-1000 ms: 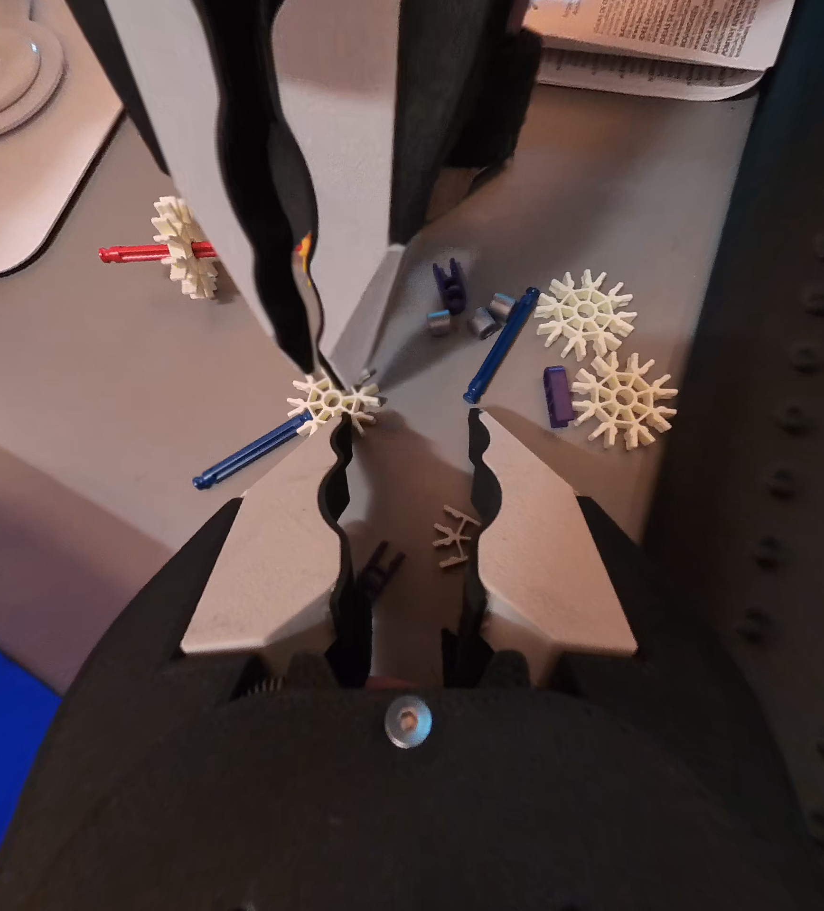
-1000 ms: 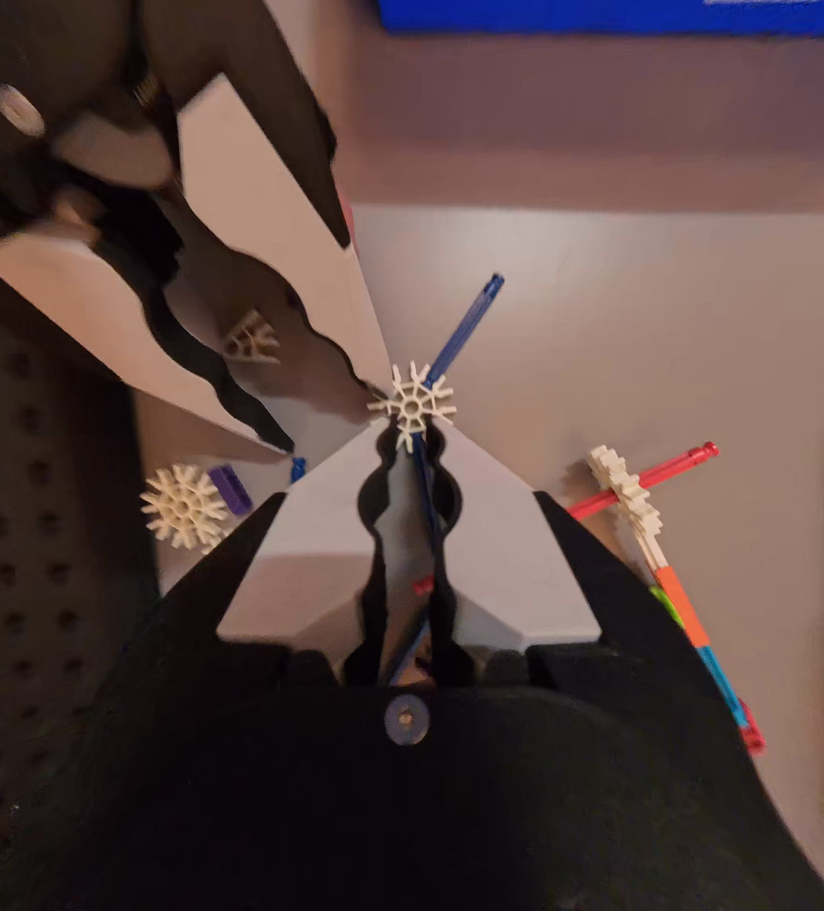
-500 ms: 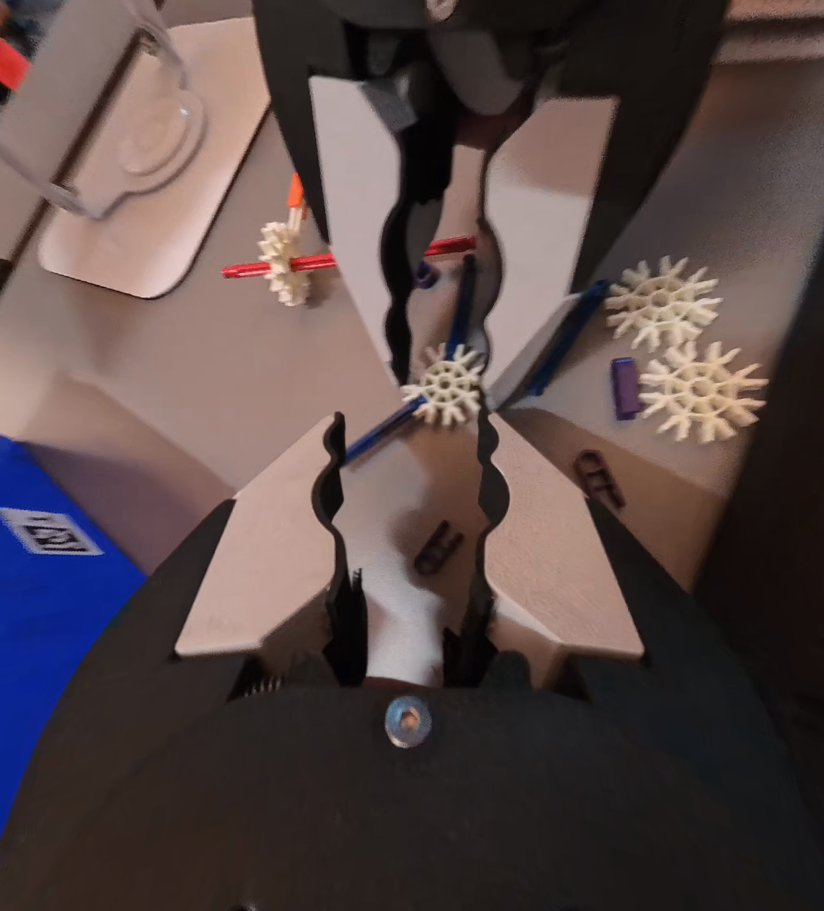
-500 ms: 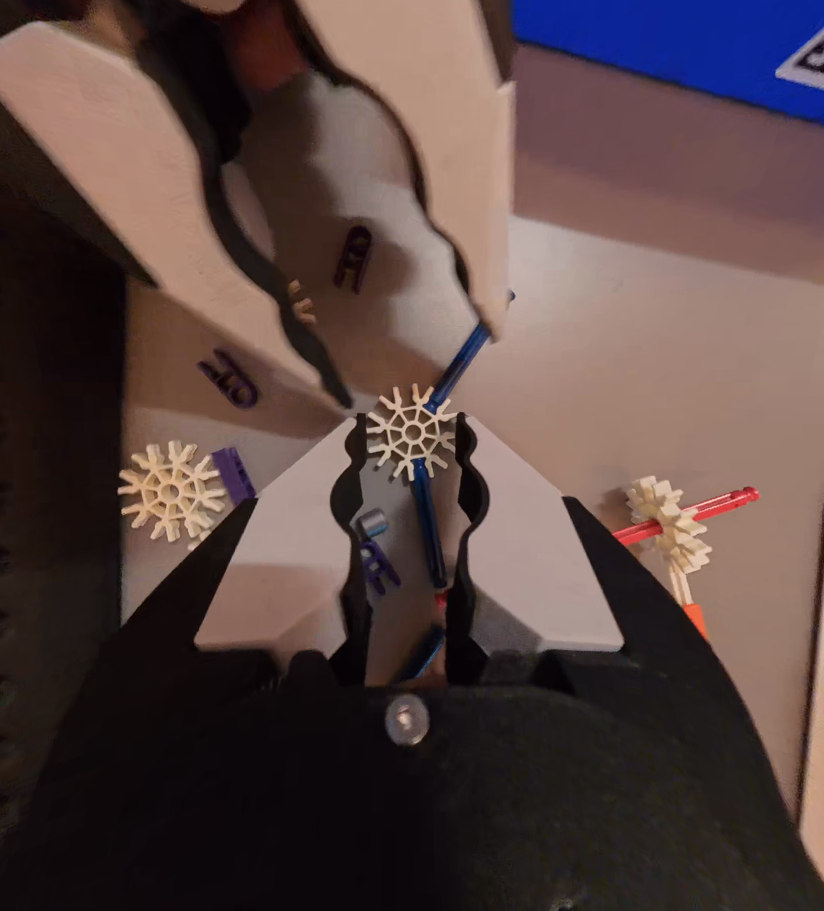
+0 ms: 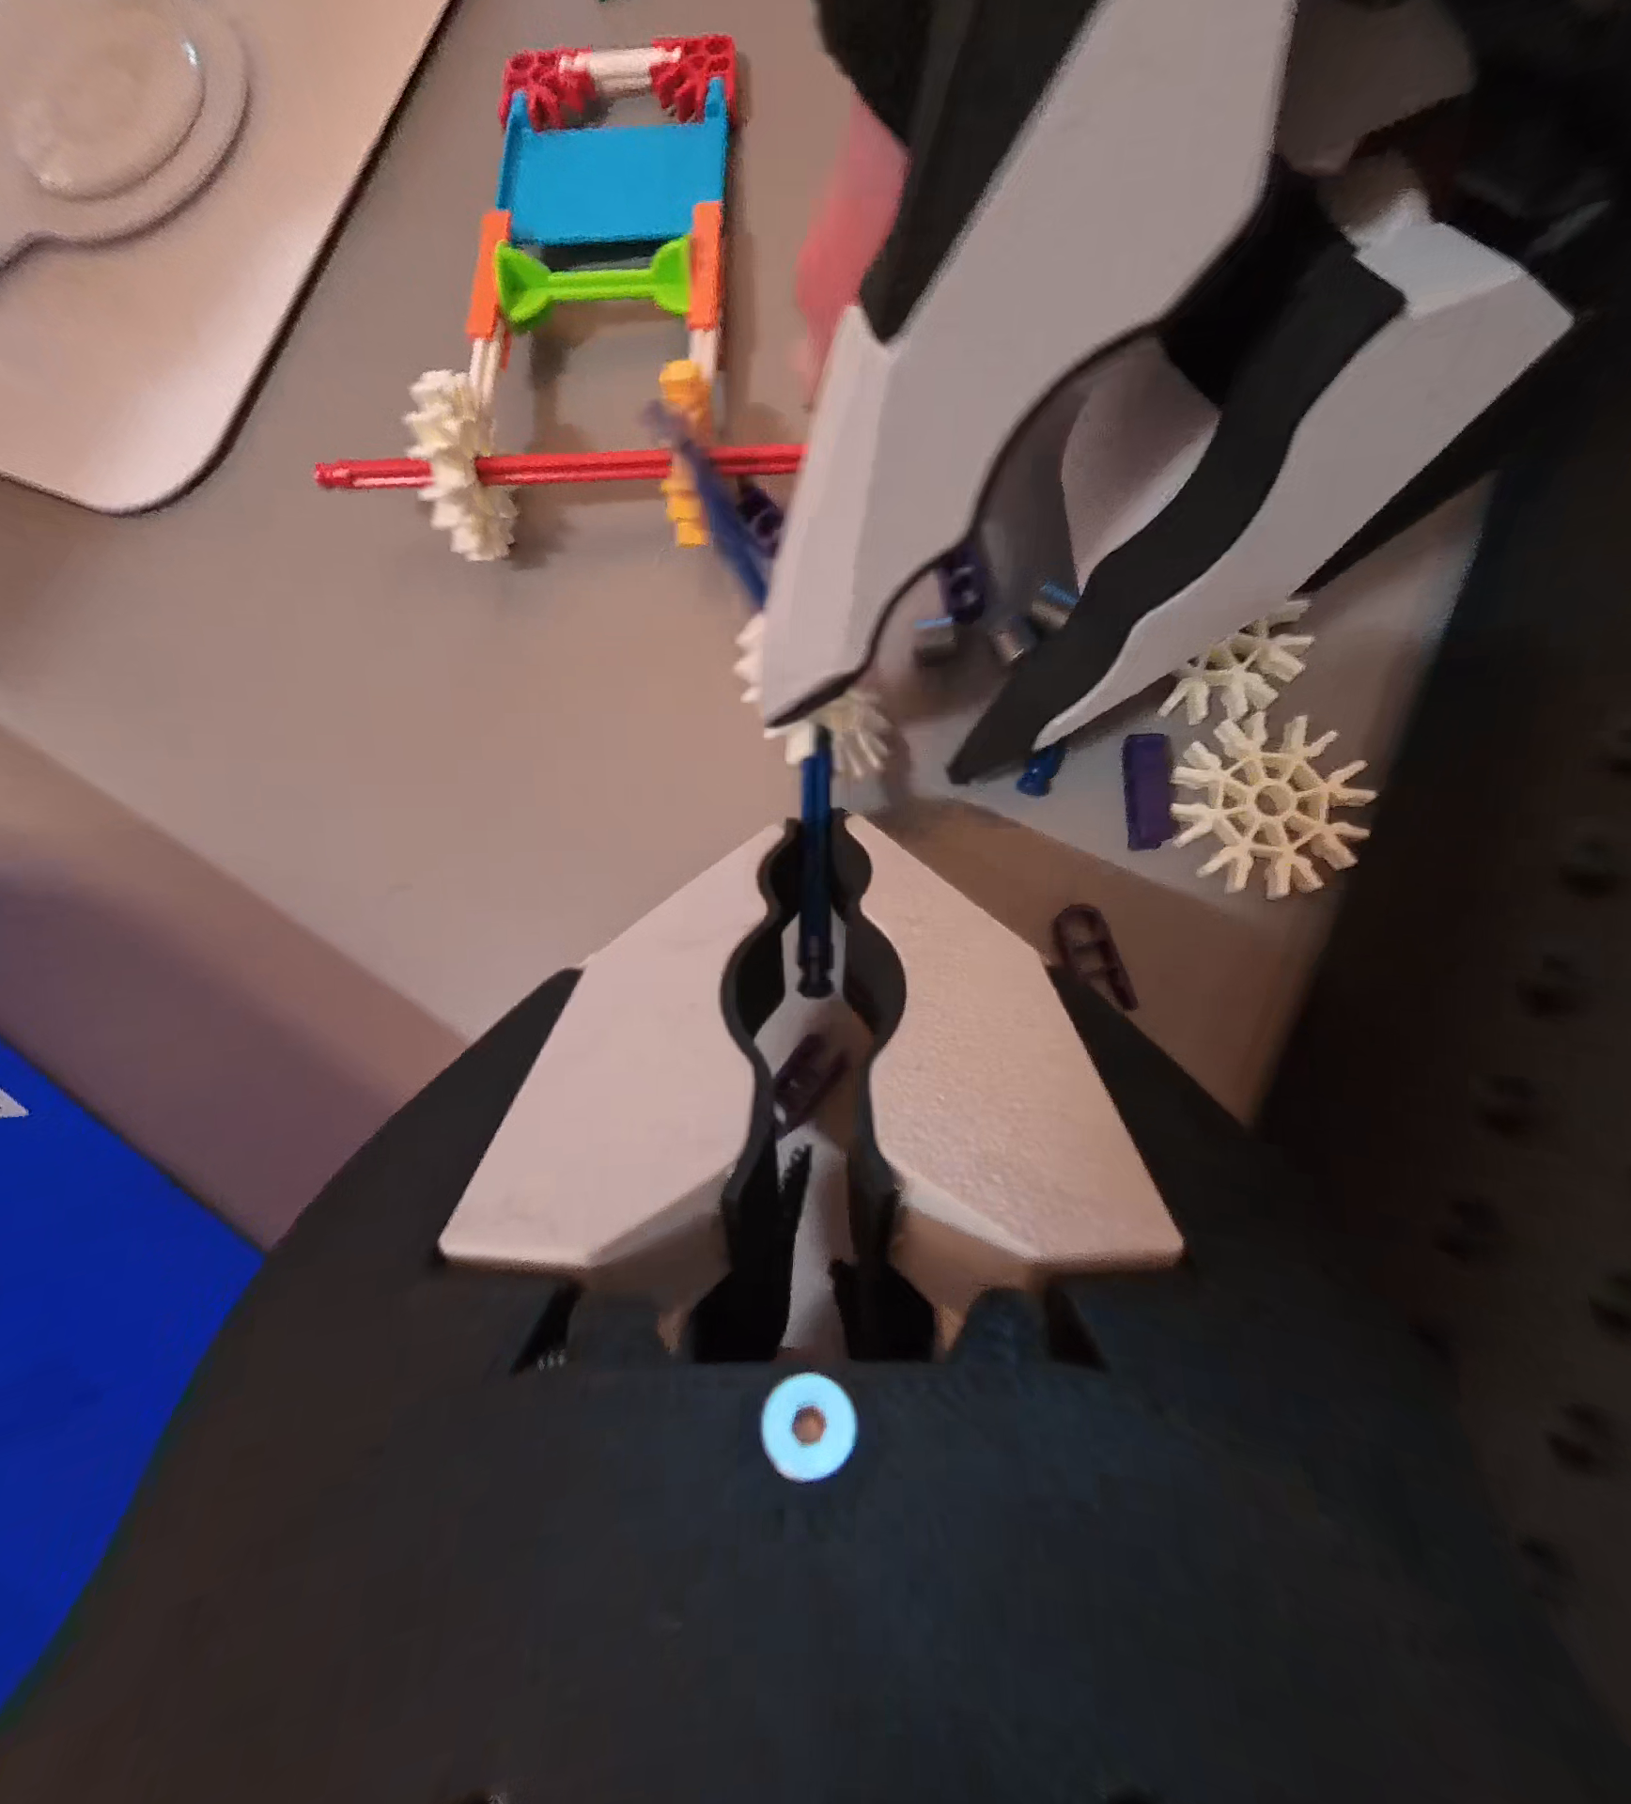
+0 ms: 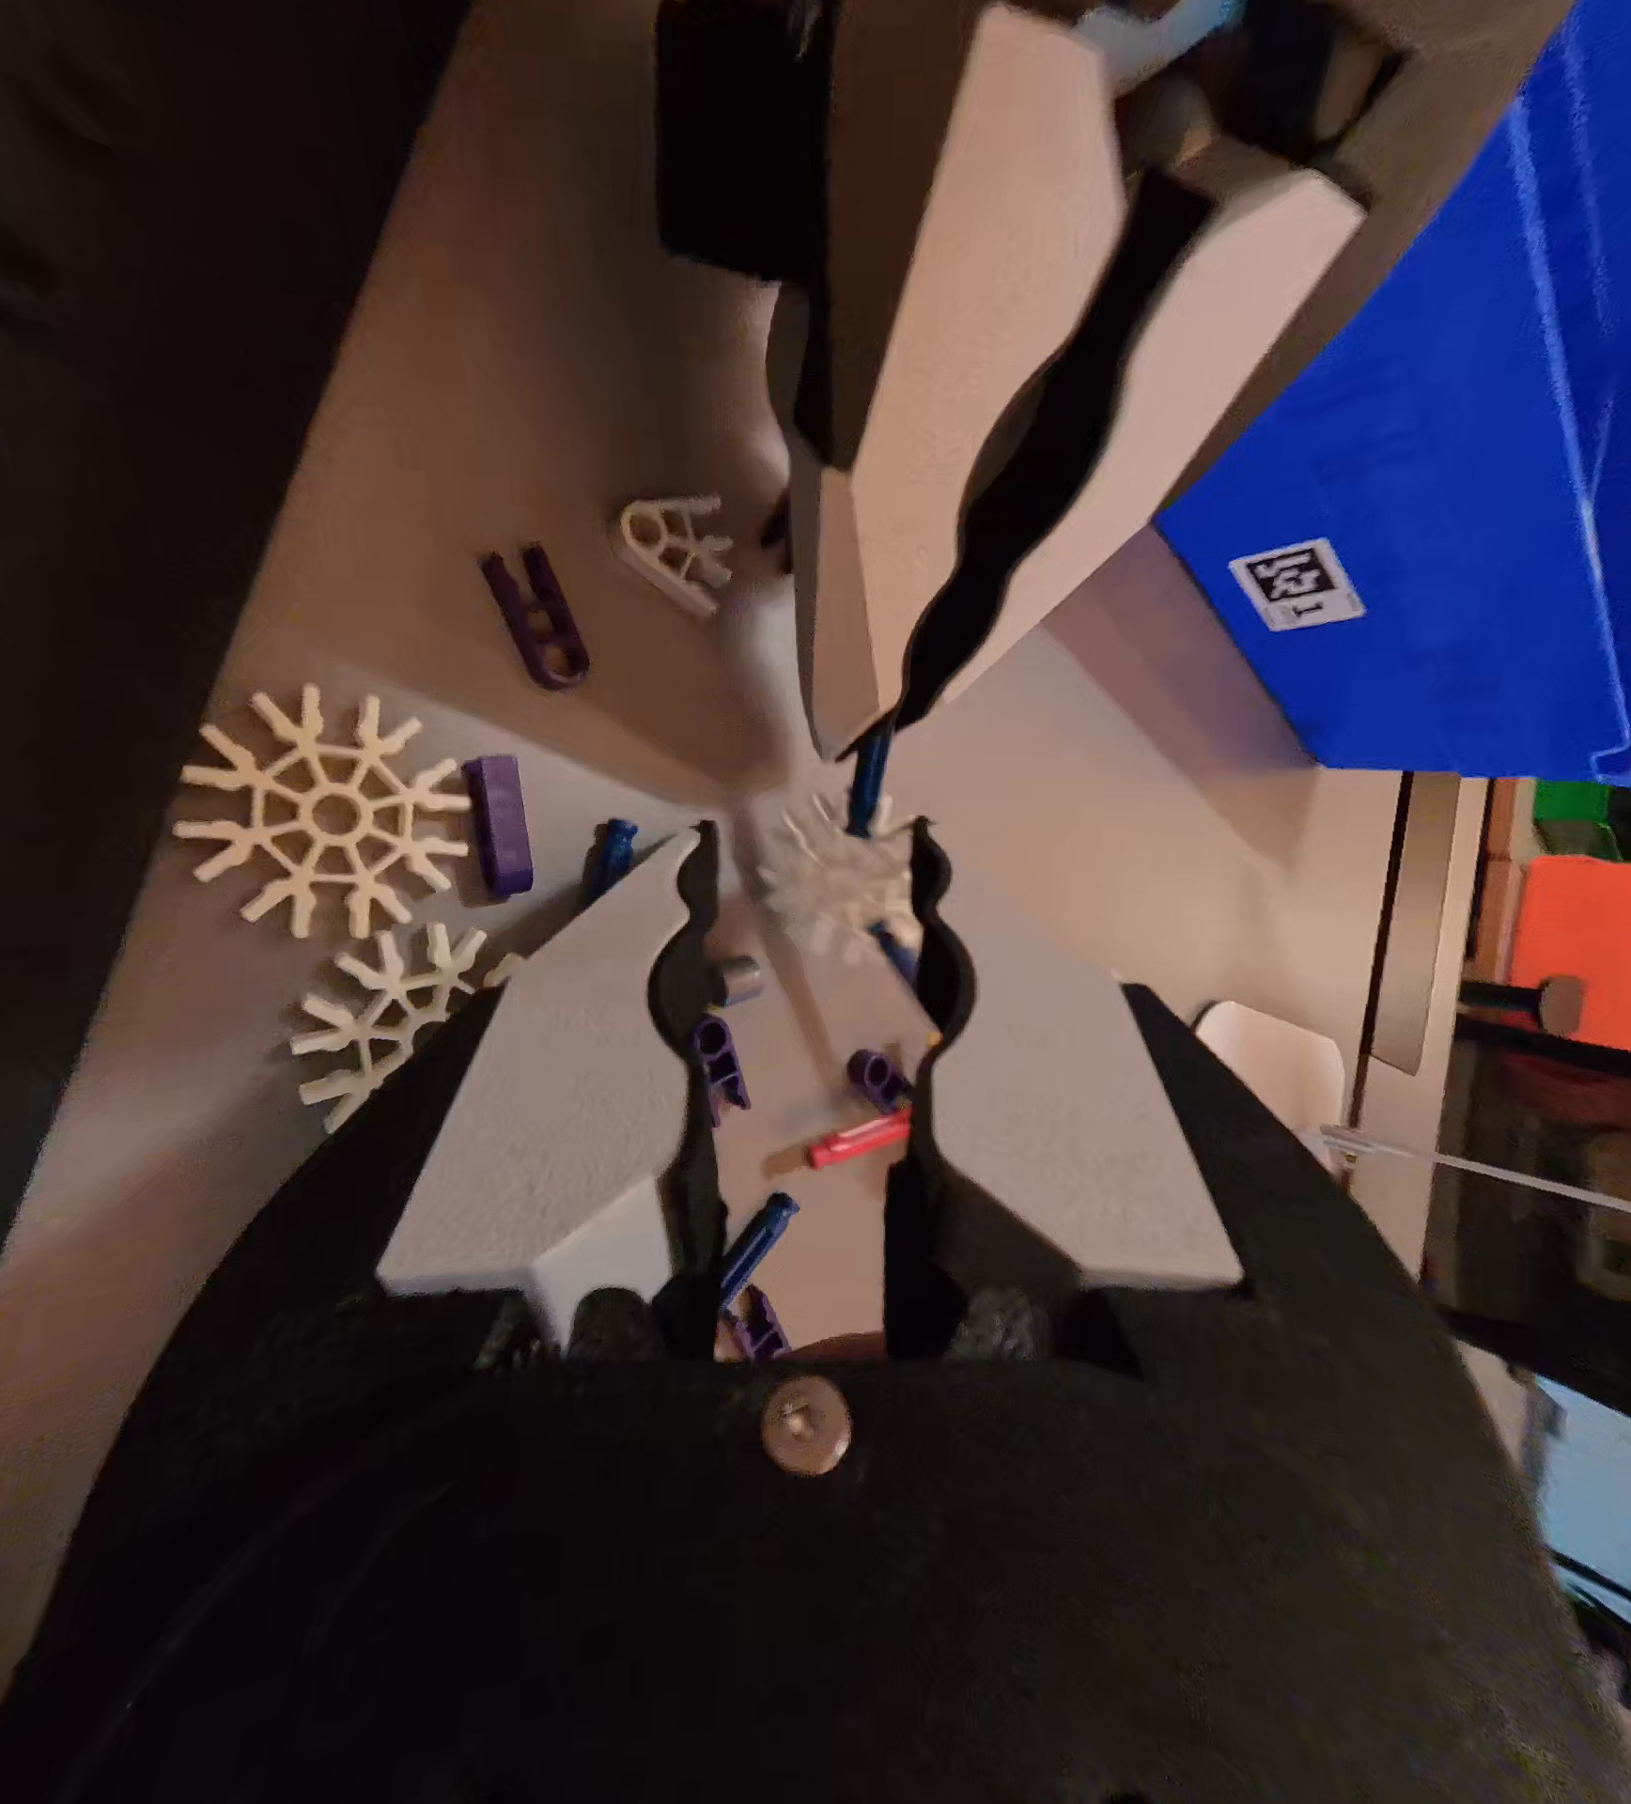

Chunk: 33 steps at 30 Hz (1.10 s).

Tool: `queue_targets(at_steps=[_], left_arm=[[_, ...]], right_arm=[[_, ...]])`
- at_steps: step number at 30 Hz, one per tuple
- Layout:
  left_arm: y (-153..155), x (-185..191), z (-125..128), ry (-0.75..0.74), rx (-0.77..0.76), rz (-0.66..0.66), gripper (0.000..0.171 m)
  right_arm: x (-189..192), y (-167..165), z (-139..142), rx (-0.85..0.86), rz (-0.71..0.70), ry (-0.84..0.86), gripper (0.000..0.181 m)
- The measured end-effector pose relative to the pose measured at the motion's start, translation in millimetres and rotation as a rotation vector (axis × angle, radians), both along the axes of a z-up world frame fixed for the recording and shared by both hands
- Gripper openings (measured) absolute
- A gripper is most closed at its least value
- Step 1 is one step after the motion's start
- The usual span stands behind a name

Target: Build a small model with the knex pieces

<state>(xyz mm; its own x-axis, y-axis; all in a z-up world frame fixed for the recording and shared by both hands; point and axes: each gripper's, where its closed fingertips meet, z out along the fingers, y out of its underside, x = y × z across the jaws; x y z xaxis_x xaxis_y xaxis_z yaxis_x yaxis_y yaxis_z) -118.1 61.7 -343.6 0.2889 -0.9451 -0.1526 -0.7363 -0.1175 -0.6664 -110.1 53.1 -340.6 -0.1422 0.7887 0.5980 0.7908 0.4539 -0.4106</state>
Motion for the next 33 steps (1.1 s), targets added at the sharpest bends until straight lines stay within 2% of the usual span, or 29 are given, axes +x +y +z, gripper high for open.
queue_targets(at_steps=[2, 5, 8, 10, 13, 15, 18, 20, 22, 25, 33], left_arm=[[0, 0, 3, 0.045, 0.109, -0.042, 0.002], [-3, 1, 10, 0.121, 0.251, -0.123, 0.002], [-8, 5, 22, 0.166, 0.36, -0.209, 0.002], [-4, 3, 27, 0.209, 0.409, -0.221, 0.002], [0, 3, 30, 0.25, 0.466, -0.245, 0.002], [-1, 3, 33, 0.275, 0.506, -0.276, 0.002], [-5, 5, 38, 0.326, 0.557, -0.343, 0.002], [-5, 7, 41, 0.373, 0.618, -0.376, 0.003], [-2, 8, 43, 0.432, 0.661, -0.394, 0.003], [12, 10, 49, 0.46, 0.712, -0.327, 0.004], [39, 16, 60, 0.321, 0.77, 0.012, 0.005]], right_arm=[[1, -4, 6, -0.123, -0.015, 0.045, 0.045], [3, 0, 17, -0.227, -0.039, 0.1, 0.041], [5, 5, 21, -0.215, -0.037, 0.091, 0.029], [3, 6, 22, -0.171, -0.031, 0.071, 0.019], [4, 10, 23, -0.143, -0.068, 0.056, 0.018], [7, 13, 22, -0.145, -0.096, 0.055, 0.023], [7, 6, 21, -0.177, -0.06, 0.051, 0.016], [8, 5, 21, -0.19, -0.057, 0.042, 0.003], [8, 9, 21, -0.205, -0.089, 0.058, 0.003], [11, 23, 28, -0.175, -0.181, 0.111, 0.004], [18, 52, 40, -0.189, -0.401, 0.302, 0.005]])
